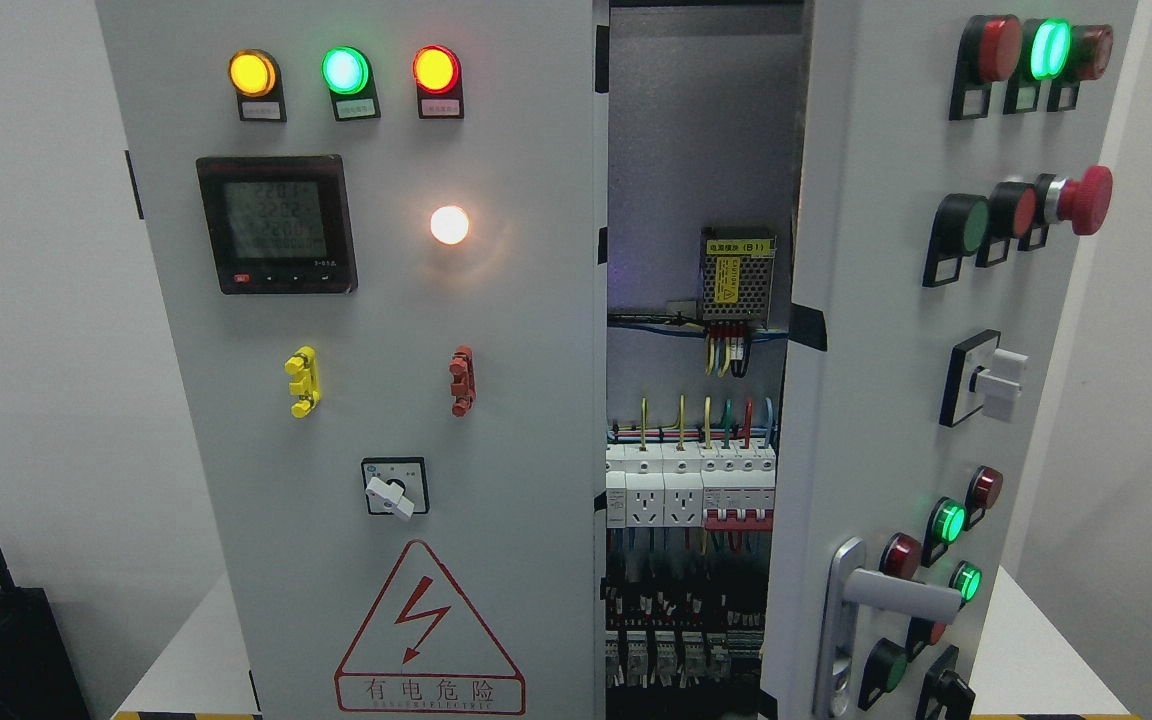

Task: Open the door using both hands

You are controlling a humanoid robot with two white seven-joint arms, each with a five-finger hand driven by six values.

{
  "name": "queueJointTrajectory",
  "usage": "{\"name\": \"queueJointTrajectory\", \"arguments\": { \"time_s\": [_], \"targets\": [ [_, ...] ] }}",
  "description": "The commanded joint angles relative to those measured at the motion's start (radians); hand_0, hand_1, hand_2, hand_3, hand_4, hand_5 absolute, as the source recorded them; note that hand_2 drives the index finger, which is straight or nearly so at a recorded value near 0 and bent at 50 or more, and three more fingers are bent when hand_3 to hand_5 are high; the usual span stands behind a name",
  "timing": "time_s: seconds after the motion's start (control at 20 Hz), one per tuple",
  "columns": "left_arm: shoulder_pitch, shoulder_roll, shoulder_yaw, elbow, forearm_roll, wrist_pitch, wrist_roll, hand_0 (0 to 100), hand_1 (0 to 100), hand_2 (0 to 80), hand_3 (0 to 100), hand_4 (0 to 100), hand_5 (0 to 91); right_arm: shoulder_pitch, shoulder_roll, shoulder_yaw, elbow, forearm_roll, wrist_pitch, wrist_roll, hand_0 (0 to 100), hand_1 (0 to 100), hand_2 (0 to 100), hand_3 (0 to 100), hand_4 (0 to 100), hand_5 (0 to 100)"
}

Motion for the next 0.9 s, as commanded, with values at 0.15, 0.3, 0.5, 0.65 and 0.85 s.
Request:
{"name": "queueJointTrajectory", "arguments": {
  "time_s": [0.15,0.3,0.5,0.65,0.85],
  "targets": [
    [0.034,0.493,-0.104,-0.601,0.391,-0.016,0.0,0,0,0.0,0,4,0.0,0.0,0.0,0.0,0.0,0.0,0.0,0.004,0,0,0,0,0,0],
    [0.039,0.587,-0.098,-0.673,0.465,-0.043,-0.002,0,0,0.0,0,4,0.0,0.0,0.0,0.0,0.0,0.0,0.0,0.004,0,0,0,0,0,0],
    [0.04,0.662,-0.074,-0.71,0.505,-0.111,-0.043,0,0,0.0,0,4,0.0,0.0,0.0,0.0,0.0,0.0,0.0,0.004,0,0,0,0,0,0],
    [0.06,0.71,-0.069,-0.762,0.556,-0.144,-0.043,0,0,0.0,0,4,0.0,0.0,0.0,0.0,0.0,0.0,0.0,0.004,0,0,0,0,0,0],
    [0.083,0.826,-0.055,-0.81,0.68,-0.223,-0.043,0,0,0.0,0,4,0.0,0.0,0.0,0.0,0.0,0.0,0.0,0.003,0,0,0,0,0,0]
  ]
}}
